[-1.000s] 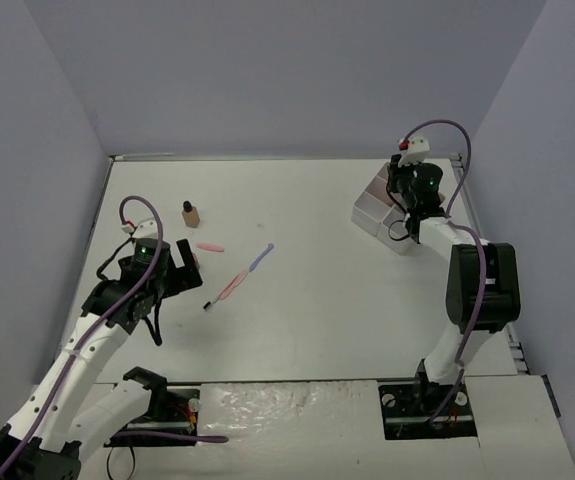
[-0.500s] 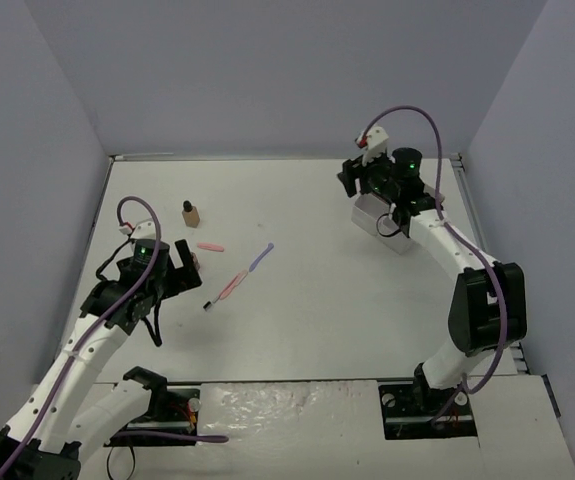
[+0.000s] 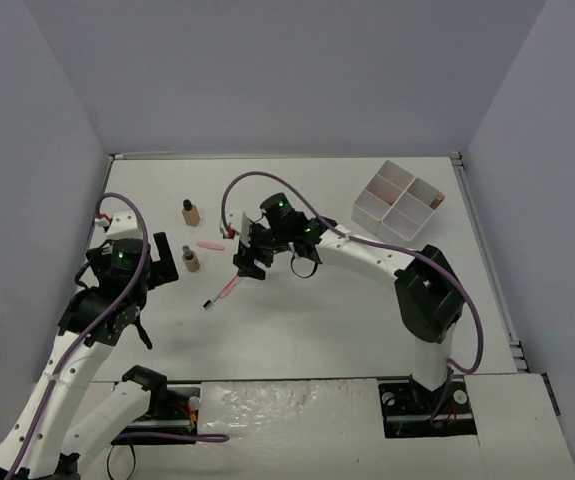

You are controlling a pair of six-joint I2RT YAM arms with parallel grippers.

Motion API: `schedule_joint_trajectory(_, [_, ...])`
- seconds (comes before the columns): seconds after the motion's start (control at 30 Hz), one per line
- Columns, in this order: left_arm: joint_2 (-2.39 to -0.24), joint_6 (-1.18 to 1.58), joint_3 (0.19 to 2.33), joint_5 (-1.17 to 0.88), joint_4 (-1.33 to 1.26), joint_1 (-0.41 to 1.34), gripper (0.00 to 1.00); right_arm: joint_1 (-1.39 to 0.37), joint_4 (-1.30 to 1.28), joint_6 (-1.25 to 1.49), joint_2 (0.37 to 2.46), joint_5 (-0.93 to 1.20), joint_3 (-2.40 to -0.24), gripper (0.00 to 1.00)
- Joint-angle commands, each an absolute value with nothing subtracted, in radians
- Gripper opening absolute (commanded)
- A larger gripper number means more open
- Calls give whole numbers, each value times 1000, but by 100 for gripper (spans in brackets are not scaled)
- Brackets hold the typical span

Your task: Organize the makeup

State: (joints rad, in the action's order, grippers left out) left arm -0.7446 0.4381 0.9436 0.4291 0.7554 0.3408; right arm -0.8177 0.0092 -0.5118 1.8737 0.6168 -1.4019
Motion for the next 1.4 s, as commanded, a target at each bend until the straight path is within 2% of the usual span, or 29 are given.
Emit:
schedule_joint_trajectory(0.0, [-644,273,931,578,673,333,97,-919,-26,-568,1980,618,-1510,68])
schedule_joint_trajectory(0.27, [-501,219,830,627,616,331,97,-983,-28,-581,2128,591,-1642,69])
schedule_joint_trajectory(0.5, [-489,229,810,638,600,331,97,-993,-30,-578,2221,591,-1700,68])
schedule_joint_trajectory(0.87, [-473,222,797,638,585,331,97,-994,-65,-608,2245,555,-1637,57])
schedule_joint_trajectory(0.93, [-471,221,796,636,583,331,97,-993,-75,-616,2237,540,-1609,52])
schedule_joint_trajectory(1.2, [-474,220,796,627,581,331,97,-992,-109,-626,2161,504,-1495,15])
schedule_joint_trajectory(1.37, [-474,218,795,623,580,331,97,-992,-114,-617,2113,479,-1440,0])
